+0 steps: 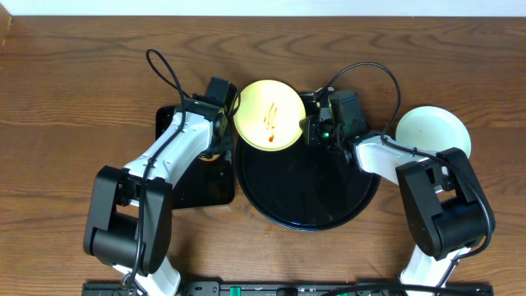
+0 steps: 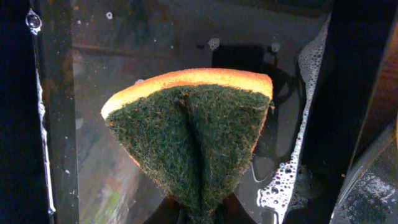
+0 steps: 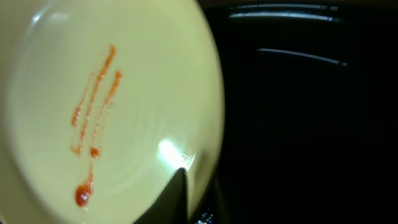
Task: Clean dirty plates on tray and stack at the side
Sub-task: 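Drag the yellow plate to the center of the round tray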
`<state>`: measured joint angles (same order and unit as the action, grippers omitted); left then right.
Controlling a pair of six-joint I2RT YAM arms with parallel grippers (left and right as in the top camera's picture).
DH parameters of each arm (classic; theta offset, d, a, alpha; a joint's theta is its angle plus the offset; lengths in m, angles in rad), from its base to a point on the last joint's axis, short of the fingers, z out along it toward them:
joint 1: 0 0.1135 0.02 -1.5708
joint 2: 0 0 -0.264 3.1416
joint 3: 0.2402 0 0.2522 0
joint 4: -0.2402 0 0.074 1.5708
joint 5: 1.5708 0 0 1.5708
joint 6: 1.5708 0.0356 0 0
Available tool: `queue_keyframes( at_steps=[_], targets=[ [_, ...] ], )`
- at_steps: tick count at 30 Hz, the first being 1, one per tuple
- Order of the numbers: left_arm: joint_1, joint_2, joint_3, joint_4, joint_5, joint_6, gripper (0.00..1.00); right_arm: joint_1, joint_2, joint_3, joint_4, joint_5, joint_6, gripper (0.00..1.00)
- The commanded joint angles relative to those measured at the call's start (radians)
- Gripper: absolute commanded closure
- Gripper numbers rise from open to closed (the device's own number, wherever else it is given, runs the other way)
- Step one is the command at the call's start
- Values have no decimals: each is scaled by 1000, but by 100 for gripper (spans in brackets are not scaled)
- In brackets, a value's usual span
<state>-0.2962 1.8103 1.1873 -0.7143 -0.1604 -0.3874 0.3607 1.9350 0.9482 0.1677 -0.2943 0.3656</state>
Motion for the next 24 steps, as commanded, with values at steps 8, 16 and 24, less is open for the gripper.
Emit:
queue_keyframes(
  at_steps=[8, 16, 24],
  targets=[
    [3, 7, -6, -3, -5, 9, 88, -24, -74, 3, -167, 35, -84, 92],
    [3, 7, -6, -3, -5, 9, 88, -28, -280, 3, -454, 175, -219, 99],
    [3, 7, -6, -4, -5, 9, 88, -27, -286, 2, -614, 182, -222, 98]
  ],
)
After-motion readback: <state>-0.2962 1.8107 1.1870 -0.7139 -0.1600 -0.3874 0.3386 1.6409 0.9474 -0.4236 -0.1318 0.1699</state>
